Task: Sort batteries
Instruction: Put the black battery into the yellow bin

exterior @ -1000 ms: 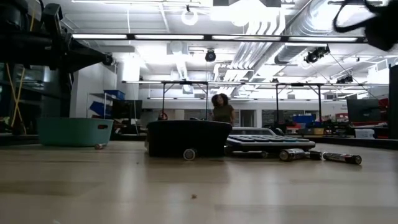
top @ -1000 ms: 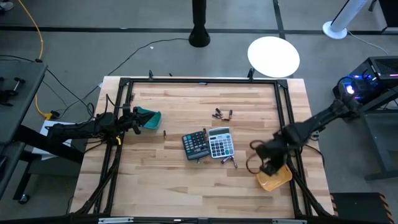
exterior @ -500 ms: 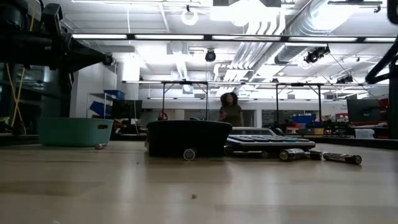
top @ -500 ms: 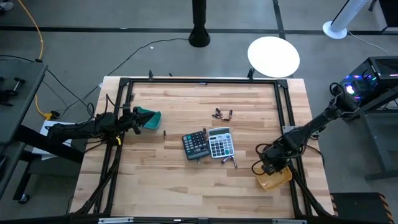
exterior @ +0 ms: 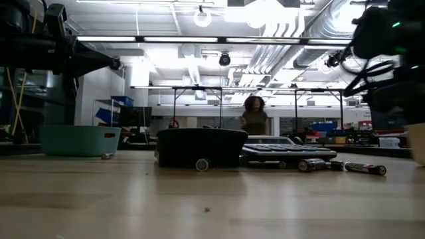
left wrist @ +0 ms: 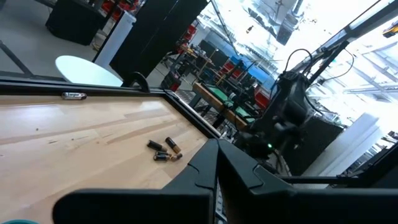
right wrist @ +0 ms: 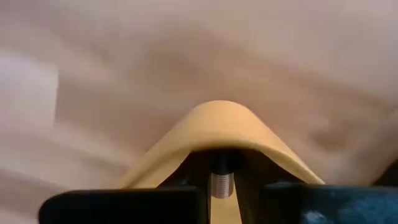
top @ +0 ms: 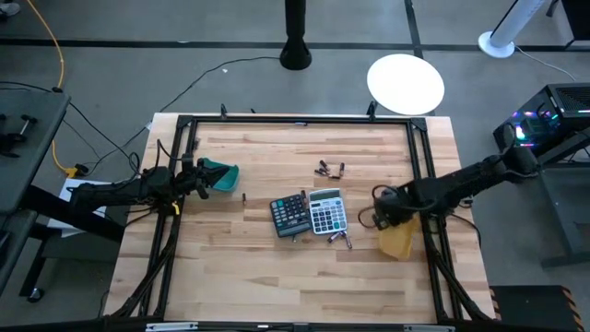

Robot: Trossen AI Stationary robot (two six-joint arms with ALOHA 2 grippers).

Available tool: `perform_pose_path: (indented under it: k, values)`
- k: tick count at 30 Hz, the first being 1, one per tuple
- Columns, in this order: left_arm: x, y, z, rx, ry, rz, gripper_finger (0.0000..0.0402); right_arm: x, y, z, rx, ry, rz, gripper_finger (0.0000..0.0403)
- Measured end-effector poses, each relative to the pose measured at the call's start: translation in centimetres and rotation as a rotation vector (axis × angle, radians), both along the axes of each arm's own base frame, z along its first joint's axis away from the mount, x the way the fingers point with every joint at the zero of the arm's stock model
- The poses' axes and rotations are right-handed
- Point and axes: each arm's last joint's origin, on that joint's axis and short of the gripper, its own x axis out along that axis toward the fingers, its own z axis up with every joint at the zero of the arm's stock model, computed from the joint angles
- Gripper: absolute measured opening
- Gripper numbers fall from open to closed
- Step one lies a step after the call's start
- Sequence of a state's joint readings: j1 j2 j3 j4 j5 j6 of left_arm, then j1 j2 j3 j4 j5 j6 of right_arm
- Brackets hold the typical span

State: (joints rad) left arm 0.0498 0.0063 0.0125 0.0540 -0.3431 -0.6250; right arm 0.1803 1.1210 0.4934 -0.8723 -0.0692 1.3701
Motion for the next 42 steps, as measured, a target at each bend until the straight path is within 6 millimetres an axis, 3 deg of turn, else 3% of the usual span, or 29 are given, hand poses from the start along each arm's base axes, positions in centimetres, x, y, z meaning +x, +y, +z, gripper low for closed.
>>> perform_pose_path:
  k: [14, 22, 30, 34, 42]
  values:
    - [0.0, 0.0, 0.0, 0.000, 0.000, 0.000, 0.0001, 1.3, -7.3, 0.0, -0.161, -0.145, -0.125, 0.0023]
    - [0.0, 0.0, 0.0, 0.000, 0.000, 0.000, 0.0001, 3.4, -8.9, -0.7, -0.144, -0.179, -0.087, 0.0023]
    - [0.0, 0.0, 0.0, 0.000, 0.000, 0.000, 0.0001, 4.9, -9.6, 0.7, -0.150, -0.183, -0.032, 0.0025]
    - [0.0, 0.0, 0.0, 0.000, 0.000, 0.000, 0.0001, 5.5, -9.7, 1.7, -0.141, -0.214, 0.017, 0.0073]
    - [0.0, 0.0, 0.0, 0.000, 0.000, 0.000, 0.0001, 4.7, -9.4, 3.2, -0.095, -0.066, 0.099, 0.0163]
